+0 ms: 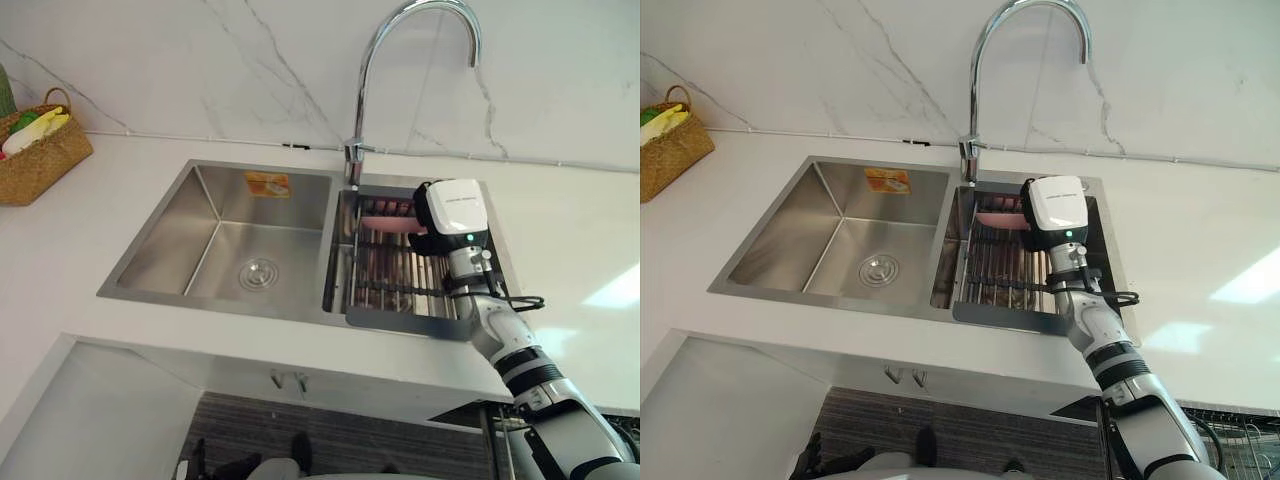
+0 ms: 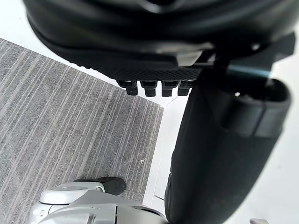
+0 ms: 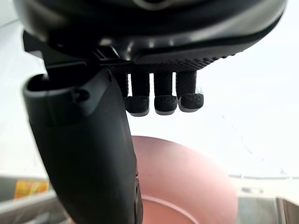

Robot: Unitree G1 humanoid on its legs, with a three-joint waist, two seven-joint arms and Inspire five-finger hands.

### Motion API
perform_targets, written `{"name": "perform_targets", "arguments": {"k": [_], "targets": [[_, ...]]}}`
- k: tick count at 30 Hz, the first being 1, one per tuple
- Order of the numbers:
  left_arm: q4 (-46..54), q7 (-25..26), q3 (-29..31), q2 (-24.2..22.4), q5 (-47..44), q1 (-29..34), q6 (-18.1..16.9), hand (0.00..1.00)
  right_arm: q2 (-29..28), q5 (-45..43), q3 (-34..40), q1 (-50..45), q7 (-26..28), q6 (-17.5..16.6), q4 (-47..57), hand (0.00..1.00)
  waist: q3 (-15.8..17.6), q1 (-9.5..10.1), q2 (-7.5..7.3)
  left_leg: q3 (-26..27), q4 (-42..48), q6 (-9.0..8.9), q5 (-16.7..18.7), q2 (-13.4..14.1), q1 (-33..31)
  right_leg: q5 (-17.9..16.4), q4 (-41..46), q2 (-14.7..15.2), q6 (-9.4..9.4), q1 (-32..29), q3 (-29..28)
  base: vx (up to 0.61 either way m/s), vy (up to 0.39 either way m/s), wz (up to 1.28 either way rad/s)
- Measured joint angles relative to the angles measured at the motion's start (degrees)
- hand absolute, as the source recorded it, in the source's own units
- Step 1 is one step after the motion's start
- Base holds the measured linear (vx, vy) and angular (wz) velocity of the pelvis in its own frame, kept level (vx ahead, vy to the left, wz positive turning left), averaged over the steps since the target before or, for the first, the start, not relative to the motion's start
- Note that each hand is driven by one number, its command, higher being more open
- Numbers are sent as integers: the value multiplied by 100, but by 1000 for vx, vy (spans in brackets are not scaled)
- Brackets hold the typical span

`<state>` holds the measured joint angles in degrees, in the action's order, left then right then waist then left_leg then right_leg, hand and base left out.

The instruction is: Walk over to the sink, pick up the cup, carry it to the dishwasher, place the cup inside the dishwasher, then close the dishwasher door

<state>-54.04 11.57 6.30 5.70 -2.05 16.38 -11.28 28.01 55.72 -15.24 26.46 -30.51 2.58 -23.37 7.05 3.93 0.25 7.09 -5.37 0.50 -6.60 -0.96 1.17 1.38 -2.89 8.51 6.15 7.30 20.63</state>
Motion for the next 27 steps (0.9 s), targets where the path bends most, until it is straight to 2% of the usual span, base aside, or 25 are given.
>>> {"name": "perform_targets", "arguments": {"k": [6, 11, 18, 19, 25, 27], "targets": [[0, 16, 0, -5, -1, 34, -37, 100, 2, -254, 253, -2, -51, -90, 360, 0, 1, -44, 0, 27, -1, 3, 5, 1, 10, -20, -2, 18, -6, -2, -25, -3, 5, 0], [1, 29, -1, -6, -1, 46, -47, 100, 6, -645, 501, -2, -26, -347, 729, 0, 2, -56, -2, 87, -1, 29, 27, 4, 40, -23, -2, 18, -4, -1, -86, 31, 17, -6], [1, 31, -2, -6, -1, 64, -76, 100, 13, -1075, 635, -9, 625, -586, 1016, 0, 5, -93, -8, 137, -2, 39, 35, 12, 97, -22, -2, 12, -3, 22, -142, 23, 6, -5], [1, 31, -3, -6, -2, 65, -77, 100, 13, -1086, 635, -20, 800, -612, 1020, 100, 6, -95, -10, 136, -2, 39, 36, 14, 112, -23, -2, 11, -2, 40, -140, 0, 0, 0], [1, 30, -11, -2, -6, 69, -92, 100, 13, -1240, 629, -145, 1555, -716, 1062, 100, 10, -91, -17, 141, -3, 19, 54, 12, 140, -34, -1, 16, -2, 67, -139, 0, 0, 0], [1, 30, -10, 0, -6, 70, -91, 100, 13, -1291, 630, -193, 1658, -722, 1083, 100, 13, -91, -22, 140, -3, 18, 55, 12, 142, -34, -1, 18, -2, 69, -136, 0, 0, 0]]}}
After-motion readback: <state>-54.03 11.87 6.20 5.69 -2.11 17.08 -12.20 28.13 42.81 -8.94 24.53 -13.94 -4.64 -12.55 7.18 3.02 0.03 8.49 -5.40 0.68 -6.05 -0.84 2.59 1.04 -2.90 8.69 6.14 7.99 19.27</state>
